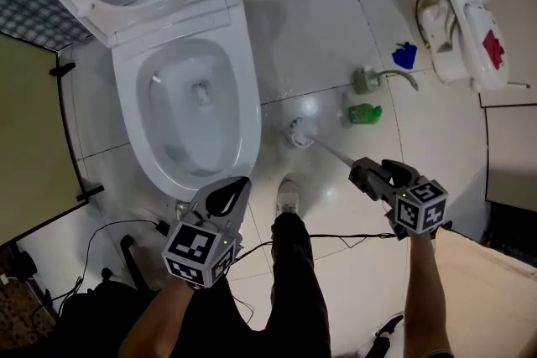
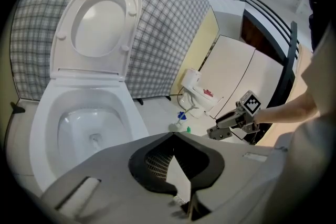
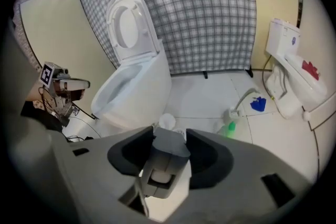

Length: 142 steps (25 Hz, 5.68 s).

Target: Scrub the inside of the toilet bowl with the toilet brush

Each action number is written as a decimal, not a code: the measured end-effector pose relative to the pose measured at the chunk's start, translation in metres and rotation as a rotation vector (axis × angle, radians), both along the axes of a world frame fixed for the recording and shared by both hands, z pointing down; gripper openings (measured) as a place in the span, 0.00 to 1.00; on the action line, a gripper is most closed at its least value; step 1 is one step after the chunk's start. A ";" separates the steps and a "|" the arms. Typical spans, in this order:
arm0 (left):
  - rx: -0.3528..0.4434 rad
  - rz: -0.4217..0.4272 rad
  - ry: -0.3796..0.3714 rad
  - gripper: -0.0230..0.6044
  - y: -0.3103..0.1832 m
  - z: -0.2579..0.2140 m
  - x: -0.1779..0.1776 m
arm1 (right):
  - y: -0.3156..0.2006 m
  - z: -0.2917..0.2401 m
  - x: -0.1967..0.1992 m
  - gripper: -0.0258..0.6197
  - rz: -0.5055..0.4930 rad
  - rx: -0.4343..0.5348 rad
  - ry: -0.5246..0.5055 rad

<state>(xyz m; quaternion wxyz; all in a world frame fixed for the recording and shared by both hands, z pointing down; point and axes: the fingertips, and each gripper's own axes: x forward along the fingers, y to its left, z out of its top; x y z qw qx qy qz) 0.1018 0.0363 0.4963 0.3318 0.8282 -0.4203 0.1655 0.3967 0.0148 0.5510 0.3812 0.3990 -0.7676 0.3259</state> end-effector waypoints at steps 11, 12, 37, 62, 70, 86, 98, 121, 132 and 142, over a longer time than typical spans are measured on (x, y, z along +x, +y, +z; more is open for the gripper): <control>-0.012 0.063 0.011 0.05 -0.004 0.026 0.036 | -0.010 0.094 0.005 0.37 0.008 -0.104 0.128; -0.012 0.068 0.013 0.05 -0.005 0.027 0.040 | -0.011 0.098 0.003 0.37 -0.001 -0.110 0.140; -0.033 0.063 0.033 0.05 -0.014 0.040 0.062 | -0.071 0.143 -0.059 0.37 0.141 -0.069 0.151; 0.196 -0.053 0.081 0.05 -0.056 -0.170 -0.049 | -0.089 -0.258 -0.262 0.31 -0.020 0.398 -0.599; 0.351 -0.131 0.052 0.05 -0.049 -0.275 -0.104 | -0.075 -0.379 -0.337 0.31 -0.150 0.568 -0.753; 0.590 -0.161 0.061 0.05 -0.030 -0.410 -0.140 | -0.027 -0.481 -0.389 0.10 -0.236 0.759 -0.703; 0.599 -0.184 0.047 0.05 -0.028 -0.456 -0.141 | -0.015 -0.515 -0.386 0.04 -0.283 0.703 -0.684; 0.620 -0.200 0.025 0.05 -0.025 -0.465 -0.152 | -0.006 -0.532 -0.398 0.04 -0.343 0.766 -0.624; 0.606 -0.198 0.032 0.05 -0.023 -0.470 -0.152 | -0.004 -0.537 -0.398 0.04 -0.328 0.754 -0.618; 0.605 -0.192 0.036 0.05 -0.033 -0.464 -0.135 | -0.014 -0.537 -0.379 0.04 -0.325 0.759 -0.624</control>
